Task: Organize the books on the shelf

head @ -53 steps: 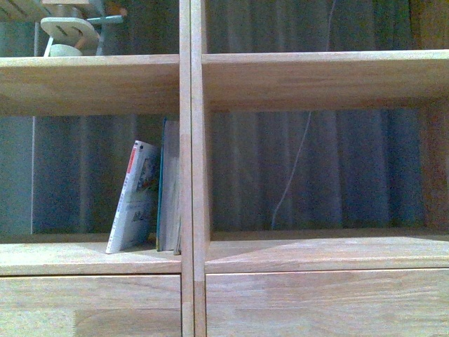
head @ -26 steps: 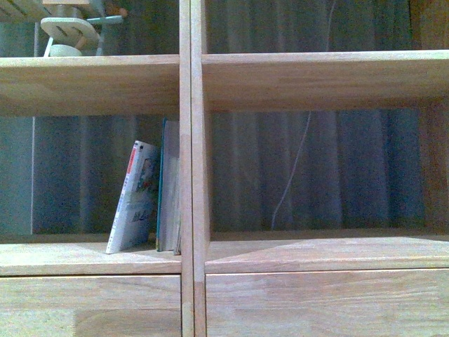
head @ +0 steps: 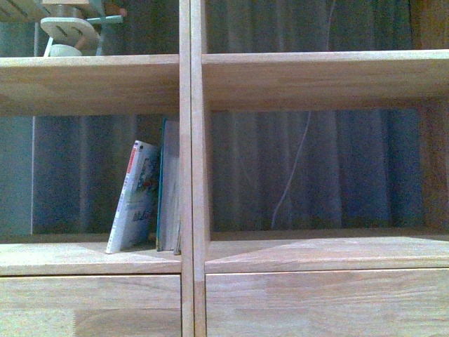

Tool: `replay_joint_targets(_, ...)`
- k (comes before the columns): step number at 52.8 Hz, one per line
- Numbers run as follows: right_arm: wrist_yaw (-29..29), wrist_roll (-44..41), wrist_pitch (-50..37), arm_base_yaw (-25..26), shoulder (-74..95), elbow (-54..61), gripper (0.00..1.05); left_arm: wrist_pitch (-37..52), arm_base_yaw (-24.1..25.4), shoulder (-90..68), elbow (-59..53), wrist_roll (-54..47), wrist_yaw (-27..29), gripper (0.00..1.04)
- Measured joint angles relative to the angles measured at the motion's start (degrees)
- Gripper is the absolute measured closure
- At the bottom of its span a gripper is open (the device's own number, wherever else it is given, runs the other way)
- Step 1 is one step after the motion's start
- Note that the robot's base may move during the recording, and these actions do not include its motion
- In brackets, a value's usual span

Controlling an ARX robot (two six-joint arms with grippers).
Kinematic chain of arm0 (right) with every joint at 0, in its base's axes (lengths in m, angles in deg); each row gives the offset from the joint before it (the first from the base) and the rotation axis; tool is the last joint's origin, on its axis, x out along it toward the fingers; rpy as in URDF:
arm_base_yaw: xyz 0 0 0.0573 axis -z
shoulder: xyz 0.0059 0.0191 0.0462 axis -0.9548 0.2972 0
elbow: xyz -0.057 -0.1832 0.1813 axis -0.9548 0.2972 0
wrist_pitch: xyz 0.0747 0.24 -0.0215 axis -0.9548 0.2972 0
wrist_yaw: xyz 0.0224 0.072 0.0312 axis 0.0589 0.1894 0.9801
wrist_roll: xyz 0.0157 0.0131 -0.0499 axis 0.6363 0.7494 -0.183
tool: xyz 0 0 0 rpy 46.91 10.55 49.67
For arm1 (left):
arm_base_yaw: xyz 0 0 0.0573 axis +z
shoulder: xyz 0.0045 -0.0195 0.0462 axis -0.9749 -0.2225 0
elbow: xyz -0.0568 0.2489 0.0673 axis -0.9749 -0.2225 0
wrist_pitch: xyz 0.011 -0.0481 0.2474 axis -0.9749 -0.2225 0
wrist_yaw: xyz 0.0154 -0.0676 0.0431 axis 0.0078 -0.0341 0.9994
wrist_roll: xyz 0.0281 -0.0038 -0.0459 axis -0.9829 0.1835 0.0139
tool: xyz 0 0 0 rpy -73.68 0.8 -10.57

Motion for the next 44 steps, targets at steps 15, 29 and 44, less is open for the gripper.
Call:
replay_joint_targets(15, 0.0, 0.0, 0.0, 0.0, 0.0, 0.0, 0.78, 0.0, 0.0, 0.0, 0.0, 0.0, 0.0, 0.69)
replay_joint_targets(29, 0.0, 0.0, 0.0, 0.0, 0.0, 0.0, 0.33, 0.0, 0.0, 0.0, 0.0, 0.0, 0.0, 0.23)
replay_joint_targets(44, 0.0, 0.0, 0.0, 0.0, 0.0, 0.0, 0.07, 0.0, 0.0, 0.0, 0.0, -0.1, 0.0, 0.07)
